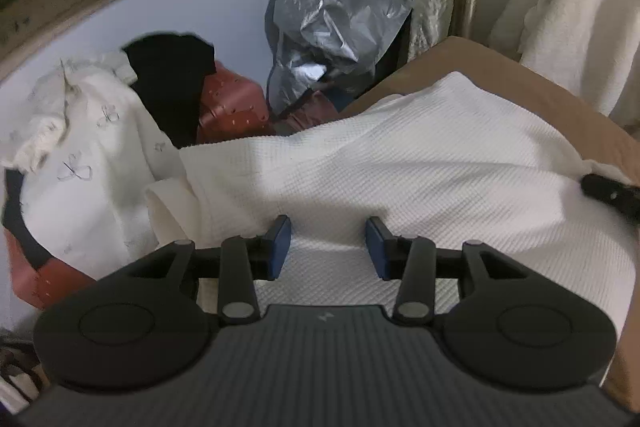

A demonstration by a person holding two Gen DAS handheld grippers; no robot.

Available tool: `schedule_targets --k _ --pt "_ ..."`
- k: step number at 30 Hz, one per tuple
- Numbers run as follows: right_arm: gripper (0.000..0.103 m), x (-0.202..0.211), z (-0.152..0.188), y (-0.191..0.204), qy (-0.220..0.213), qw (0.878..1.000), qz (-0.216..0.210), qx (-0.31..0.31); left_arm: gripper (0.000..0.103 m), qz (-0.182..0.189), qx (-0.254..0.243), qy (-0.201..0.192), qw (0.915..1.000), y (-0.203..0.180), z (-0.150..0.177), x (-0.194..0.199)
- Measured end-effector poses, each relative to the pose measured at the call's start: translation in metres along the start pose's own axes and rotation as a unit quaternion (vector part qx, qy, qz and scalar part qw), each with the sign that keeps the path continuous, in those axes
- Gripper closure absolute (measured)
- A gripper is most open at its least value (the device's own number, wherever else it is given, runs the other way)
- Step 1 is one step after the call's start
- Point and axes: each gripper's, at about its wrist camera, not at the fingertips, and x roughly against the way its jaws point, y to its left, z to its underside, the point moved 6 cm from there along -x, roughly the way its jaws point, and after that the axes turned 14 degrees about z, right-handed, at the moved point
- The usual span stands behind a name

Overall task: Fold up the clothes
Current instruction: 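Lift the folded garment with both grippers and carry it onto the clothes stack, then open both grippers and release the garment on top of the stack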

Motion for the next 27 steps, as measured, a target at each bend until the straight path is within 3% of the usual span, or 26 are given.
schedule_targets --k 1,2,3,4,5,6,9,10,13,16,18,23,27 --pt "0.103 0.012 0.002 -0.009 -0.009 1.0 0.003 -0.011 0.057 -0.012 -0.014 -0.005 0.9998 -0.004 0.0 0.004" --pt "0.103 0.021 0.003 -0.014 -0.016 1.0 0.003 -0.014 0.045 -0.028 -0.025 -0.009 0.9993 -0.008 0.001 0.011" --pt "0.091 0.03 0.004 -0.018 -0.022 1.0 0.002 -0.015 0.03 -0.042 -0.032 -0.016 0.9985 -0.013 0.003 0.021" --pt "0.08 0.043 0.005 -0.02 -0.03 0.999 0.008 -0.007 0.024 -0.054 -0.032 -0.032 0.9975 -0.018 0.008 0.035" --pt "0.055 0.057 0.007 -0.021 -0.039 0.999 0.015 0.003 0.015 -0.066 -0.029 -0.054 0.9959 -0.022 0.015 0.05" --pt "0.041 0.07 0.008 -0.023 -0.048 0.999 0.022 0.014 0.01 -0.083 -0.023 -0.07 0.9938 -0.026 0.025 0.063" --pt "0.041 0.126 0.029 -0.034 -0.075 0.995 0.034 0.048 0.008 -0.121 0.011 -0.086 0.9889 -0.039 0.068 0.093" --pt "0.041 0.14 0.038 -0.038 -0.07 0.996 0.02 0.052 0.008 -0.126 0.024 -0.085 0.988 -0.045 0.084 0.102" --pt "0.038 0.184 0.068 -0.053 -0.052 0.997 -0.026 0.051 0.006 -0.091 0.084 -0.105 0.9867 -0.061 0.129 0.136" --pt "0.035 0.217 0.088 -0.066 -0.053 0.996 -0.036 0.056 0.003 -0.036 0.129 -0.108 0.985 -0.084 0.168 0.167" --pt "0.035 0.236 0.1 -0.07 -0.053 0.995 -0.028 0.074 0.003 -0.024 0.124 -0.099 0.987 -0.104 0.184 0.184" --pt "0.035 0.274 0.122 -0.076 -0.036 0.995 0.007 0.088 0.0 -0.049 0.089 -0.1 0.9898 -0.145 0.214 0.223" --pt "0.035 0.301 0.149 -0.075 -0.026 0.995 0.01 0.093 0.0 -0.024 0.101 -0.101 0.9894 -0.169 0.238 0.237"
